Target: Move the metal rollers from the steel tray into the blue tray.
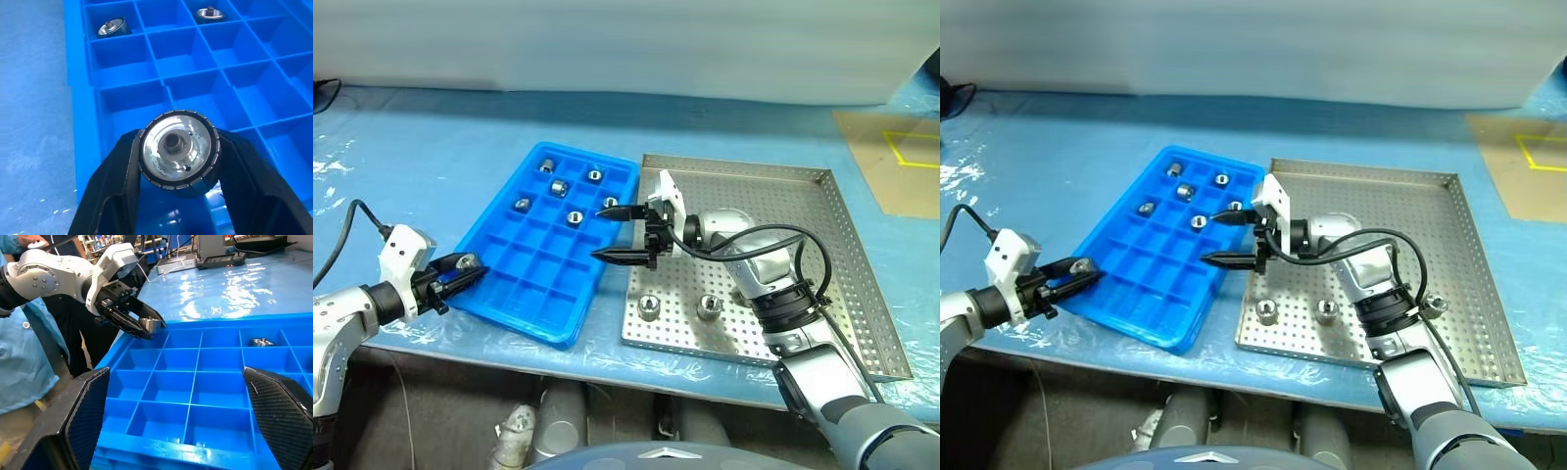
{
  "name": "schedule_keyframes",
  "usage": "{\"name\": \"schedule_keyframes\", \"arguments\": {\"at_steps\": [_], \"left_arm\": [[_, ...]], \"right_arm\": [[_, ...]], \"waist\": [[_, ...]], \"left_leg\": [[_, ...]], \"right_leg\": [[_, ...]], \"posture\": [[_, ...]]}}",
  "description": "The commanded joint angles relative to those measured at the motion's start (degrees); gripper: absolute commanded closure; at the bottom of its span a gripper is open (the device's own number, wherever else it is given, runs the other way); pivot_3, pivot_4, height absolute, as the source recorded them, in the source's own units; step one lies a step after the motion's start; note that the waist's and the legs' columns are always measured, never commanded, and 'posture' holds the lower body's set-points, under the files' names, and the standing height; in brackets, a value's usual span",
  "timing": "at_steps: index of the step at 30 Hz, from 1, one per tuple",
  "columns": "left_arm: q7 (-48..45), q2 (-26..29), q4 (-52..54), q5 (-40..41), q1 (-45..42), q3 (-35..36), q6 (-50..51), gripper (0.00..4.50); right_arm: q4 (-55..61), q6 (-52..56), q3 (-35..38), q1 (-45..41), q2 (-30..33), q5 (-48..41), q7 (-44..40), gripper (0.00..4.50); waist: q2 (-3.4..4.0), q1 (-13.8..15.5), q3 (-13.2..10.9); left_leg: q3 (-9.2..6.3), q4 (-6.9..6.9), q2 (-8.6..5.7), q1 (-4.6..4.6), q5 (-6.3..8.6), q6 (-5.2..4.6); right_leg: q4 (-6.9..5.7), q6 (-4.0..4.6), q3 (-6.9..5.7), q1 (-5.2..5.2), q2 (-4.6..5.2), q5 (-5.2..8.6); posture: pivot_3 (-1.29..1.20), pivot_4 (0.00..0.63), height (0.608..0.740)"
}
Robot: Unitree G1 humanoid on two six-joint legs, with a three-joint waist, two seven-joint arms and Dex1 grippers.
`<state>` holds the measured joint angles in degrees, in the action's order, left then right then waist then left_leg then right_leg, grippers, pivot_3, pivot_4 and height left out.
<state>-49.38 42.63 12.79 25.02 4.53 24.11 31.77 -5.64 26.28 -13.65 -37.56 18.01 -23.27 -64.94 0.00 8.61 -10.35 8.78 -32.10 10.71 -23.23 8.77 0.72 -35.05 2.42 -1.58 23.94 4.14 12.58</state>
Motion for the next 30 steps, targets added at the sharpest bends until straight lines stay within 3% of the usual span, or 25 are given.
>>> {"name": "schedule_keyframes", "arguments": {"at_steps": [1,13,20,27,30], "left_arm": [[3.7,-1.6,-2.6,-1.6,-2.7,-0.2,-3.6,2.6],[4.9,-3.9,-8.5,-2.2,-11.2,-6.4,-6.2,2.6],[4.5,-3.8,-12.3,-3.2,-12.0,-8.5,-7.2,2.6],[5.9,-3.4,-17.4,-5.4,-13.0,-8.5,-9.3,0.5],[6.5,-3.6,-18.9,-5.4,-14.0,-8.1,-10.0,0.5]], "right_arm": [[1.0,-1.5,0.6,-0.4,0.2,0.2,-0.4,0.0],[3.4,-1.2,0.6,2.1,1.4,0.6,0.5,0.0],[4.6,-1.0,0.9,3.4,2.3,0.7,1.4,0.0],[5.2,-0.9,1.0,3.6,2.7,0.7,2.0,0.0],[5.2,-0.9,1.0,3.6,2.8,0.6,2.1,0.0]], "waist": [[0.0,0.2,0.0],[-0.08,0.3,0.0],[-0.08,0.0,0.0],[-0.07,-0.1,0.1],[-0.07,-0.2,0.1]], "left_leg": [[-0.01,0.0,0.0,0.01,-0.01,0.02],[-0.05,-0.15,0.0,0.02,-0.05,0.08],[-0.05,-0.18,0.01,0.04,-0.07,0.1],[-0.04,-0.18,0.01,0.17,-0.1,0.16],[-0.05,-0.14,0.03,0.31,-0.18,0.29]], "right_leg": [[-0.02,0.0,0.0,0.0,0.0,0.0],[-0.3,0.0,0.0,0.02,0.0,0.0],[-0.39,0.01,0.03,0.06,-0.01,0.01],[-0.57,0.02,0.04,0.05,-0.01,0.02],[-0.68,0.02,0.06,0.05,-0.01,0.01]], "posture": [[0.28,0.15,0.74],[0.24,0.15,0.74],[0.22,0.15,0.74],[0.21,0.15,0.74],[0.21,0.15,0.74]]}}
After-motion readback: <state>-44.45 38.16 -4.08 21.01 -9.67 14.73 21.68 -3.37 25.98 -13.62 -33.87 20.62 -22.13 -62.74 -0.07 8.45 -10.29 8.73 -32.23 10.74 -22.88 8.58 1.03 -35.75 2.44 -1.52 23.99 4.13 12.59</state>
